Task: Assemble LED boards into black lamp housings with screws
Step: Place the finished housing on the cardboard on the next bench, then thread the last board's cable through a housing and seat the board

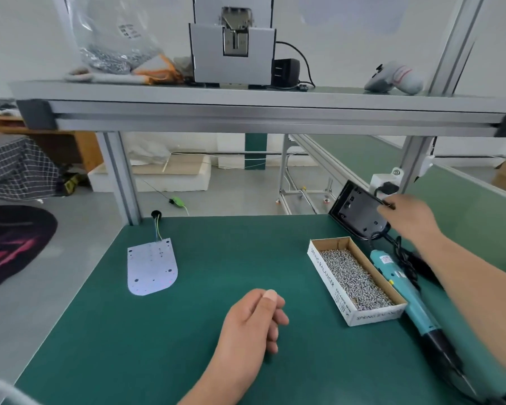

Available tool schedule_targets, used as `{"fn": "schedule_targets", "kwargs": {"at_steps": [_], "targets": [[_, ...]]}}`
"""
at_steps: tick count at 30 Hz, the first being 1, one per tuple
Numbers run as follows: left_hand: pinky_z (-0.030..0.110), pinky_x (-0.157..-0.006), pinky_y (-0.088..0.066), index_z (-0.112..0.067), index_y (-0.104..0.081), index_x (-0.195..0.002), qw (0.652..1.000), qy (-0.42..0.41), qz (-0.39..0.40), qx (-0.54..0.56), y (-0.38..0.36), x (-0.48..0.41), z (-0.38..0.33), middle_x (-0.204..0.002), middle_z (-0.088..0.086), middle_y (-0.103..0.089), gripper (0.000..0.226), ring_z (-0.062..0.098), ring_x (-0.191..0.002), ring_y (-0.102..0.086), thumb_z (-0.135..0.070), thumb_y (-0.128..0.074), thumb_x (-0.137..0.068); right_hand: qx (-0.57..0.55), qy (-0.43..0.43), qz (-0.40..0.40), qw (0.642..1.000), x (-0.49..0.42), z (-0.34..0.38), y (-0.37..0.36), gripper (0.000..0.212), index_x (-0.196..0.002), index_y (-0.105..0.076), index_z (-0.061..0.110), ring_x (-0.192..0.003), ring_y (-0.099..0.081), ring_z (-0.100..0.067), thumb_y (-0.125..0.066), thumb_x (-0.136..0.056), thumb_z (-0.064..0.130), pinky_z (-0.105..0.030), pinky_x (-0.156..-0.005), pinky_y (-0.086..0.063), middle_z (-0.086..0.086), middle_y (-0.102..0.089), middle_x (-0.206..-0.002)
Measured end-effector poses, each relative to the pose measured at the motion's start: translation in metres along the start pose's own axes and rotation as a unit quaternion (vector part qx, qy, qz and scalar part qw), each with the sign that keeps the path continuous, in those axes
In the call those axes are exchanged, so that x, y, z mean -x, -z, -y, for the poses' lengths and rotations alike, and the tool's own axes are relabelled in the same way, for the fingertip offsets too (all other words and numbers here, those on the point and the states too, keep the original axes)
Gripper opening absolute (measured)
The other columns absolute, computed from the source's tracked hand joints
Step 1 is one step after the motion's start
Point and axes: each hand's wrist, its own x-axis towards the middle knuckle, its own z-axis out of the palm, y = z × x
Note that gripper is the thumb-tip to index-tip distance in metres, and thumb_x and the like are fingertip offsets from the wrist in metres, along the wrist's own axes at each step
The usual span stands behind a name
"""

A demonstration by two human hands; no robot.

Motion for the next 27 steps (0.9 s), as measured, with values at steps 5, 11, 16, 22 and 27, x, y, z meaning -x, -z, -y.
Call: {"fn": "schedule_targets", "kwargs": {"at_steps": [5,11,16,22,27], "targets": [[0.029,-0.061,-0.052,-0.031,-0.075,-0.089,1.000,-0.003,-0.004,-0.007,0.001,0.000,0.001,-0.087,0.005,-0.074,0.033,0.016,-0.062,-0.056,-0.052,-0.050,-0.096,-0.077,0.054,-0.052,0.994,0.021,0.034,0.015,0.024,-0.079,-0.060,0.010,-0.069,-0.060,-0.037,-0.057,-0.093,0.029,-0.041,-0.066,-0.051,-0.011,-0.061,-0.069],[0.029,-0.062,-0.054,-0.035,-0.074,-0.090,0.999,-0.029,-0.036,-0.012,-0.002,0.004,-0.002,-0.090,0.005,-0.073,0.025,0.013,-0.064,-0.057,-0.050,-0.054,-0.092,-0.256,0.066,-0.007,0.964,0.090,0.084,0.024,0.015,-0.106,-0.067,0.039,-0.047,-0.066,-0.014,-0.063,-0.095,0.030,-0.031,-0.052,-0.052,0.011,-0.073,-0.072],[0.013,-0.071,-0.052,-0.042,-0.058,-0.130,0.986,-0.075,-0.148,-0.012,0.001,-0.001,-0.002,-0.111,-0.013,-0.068,0.024,0.004,-0.084,-0.067,-0.033,-0.052,-0.108,-0.386,0.056,0.142,0.910,0.173,0.102,0.010,0.034,-0.116,-0.073,0.035,-0.051,-0.064,-0.023,-0.063,-0.094,0.011,-0.037,-0.051,-0.057,-0.010,-0.074,-0.075],[0.027,-0.110,-0.038,-0.036,-0.051,-0.151,0.978,-0.039,-0.203,-0.026,0.021,-0.010,-0.005,-0.127,-0.030,-0.061,0.043,-0.014,-0.116,-0.057,-0.034,-0.054,-0.108,-0.403,0.002,0.296,0.866,0.238,0.102,-0.005,0.070,-0.156,-0.039,0.030,-0.064,-0.074,-0.035,-0.065,-0.092,0.017,-0.037,-0.056,-0.058,-0.013,-0.068,-0.100],[0.018,-0.094,-0.041,-0.035,-0.066,-0.127,0.974,-0.006,-0.200,-0.105,0.024,-0.016,-0.001,-0.122,-0.020,-0.067,0.039,-0.008,-0.112,-0.060,-0.009,-0.056,-0.100,-0.331,0.036,0.356,0.873,0.251,0.102,0.006,0.090,-0.166,-0.021,0.034,-0.060,-0.074,-0.029,-0.061,-0.084,0.034,-0.034,-0.055,-0.056,-0.005,-0.072,-0.089]]}}
